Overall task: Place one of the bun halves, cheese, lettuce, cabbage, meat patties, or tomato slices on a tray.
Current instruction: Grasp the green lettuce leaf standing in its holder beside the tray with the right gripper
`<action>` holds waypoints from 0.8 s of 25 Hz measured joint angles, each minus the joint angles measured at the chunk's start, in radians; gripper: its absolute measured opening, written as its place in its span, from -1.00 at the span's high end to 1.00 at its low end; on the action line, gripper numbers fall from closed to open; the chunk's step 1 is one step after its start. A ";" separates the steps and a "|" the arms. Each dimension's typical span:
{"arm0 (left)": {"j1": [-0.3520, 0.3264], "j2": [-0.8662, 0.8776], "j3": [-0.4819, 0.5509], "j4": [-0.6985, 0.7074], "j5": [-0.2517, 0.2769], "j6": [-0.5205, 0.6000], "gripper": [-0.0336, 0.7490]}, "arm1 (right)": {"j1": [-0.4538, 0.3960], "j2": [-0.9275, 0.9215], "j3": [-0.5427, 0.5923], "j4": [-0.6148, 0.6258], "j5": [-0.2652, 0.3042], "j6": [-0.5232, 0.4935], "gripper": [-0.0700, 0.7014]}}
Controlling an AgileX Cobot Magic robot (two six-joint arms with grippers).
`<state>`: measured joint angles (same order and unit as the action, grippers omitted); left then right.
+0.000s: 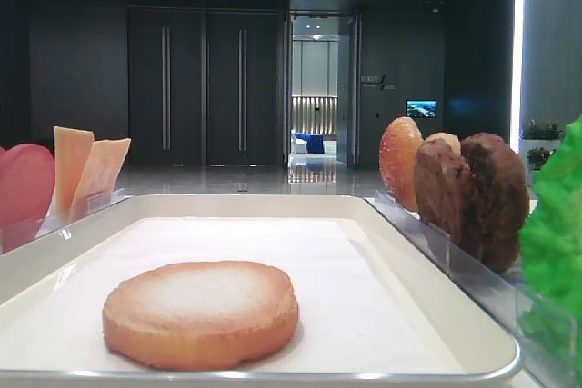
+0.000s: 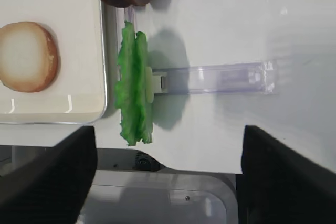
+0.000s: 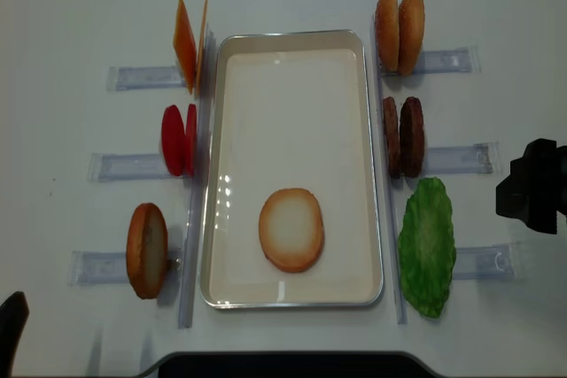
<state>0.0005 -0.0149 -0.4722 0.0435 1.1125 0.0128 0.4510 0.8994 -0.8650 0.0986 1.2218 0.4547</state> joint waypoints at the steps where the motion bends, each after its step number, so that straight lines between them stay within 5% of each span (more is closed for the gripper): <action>1: 0.000 0.000 0.000 0.000 0.000 0.000 -0.61 | 0.023 0.004 0.000 -0.007 0.000 0.029 -0.58; 9: 0.000 0.000 0.000 0.000 0.000 0.000 -0.61 | 0.151 0.150 0.000 -0.026 -0.002 0.126 -0.58; 20: 0.000 0.000 0.000 0.000 0.000 0.000 -0.61 | 0.174 0.310 0.000 -0.027 -0.139 0.139 -0.58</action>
<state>0.0005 -0.0149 -0.4722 0.0435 1.1125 0.0128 0.6248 1.2093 -0.8650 0.0718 1.0827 0.5932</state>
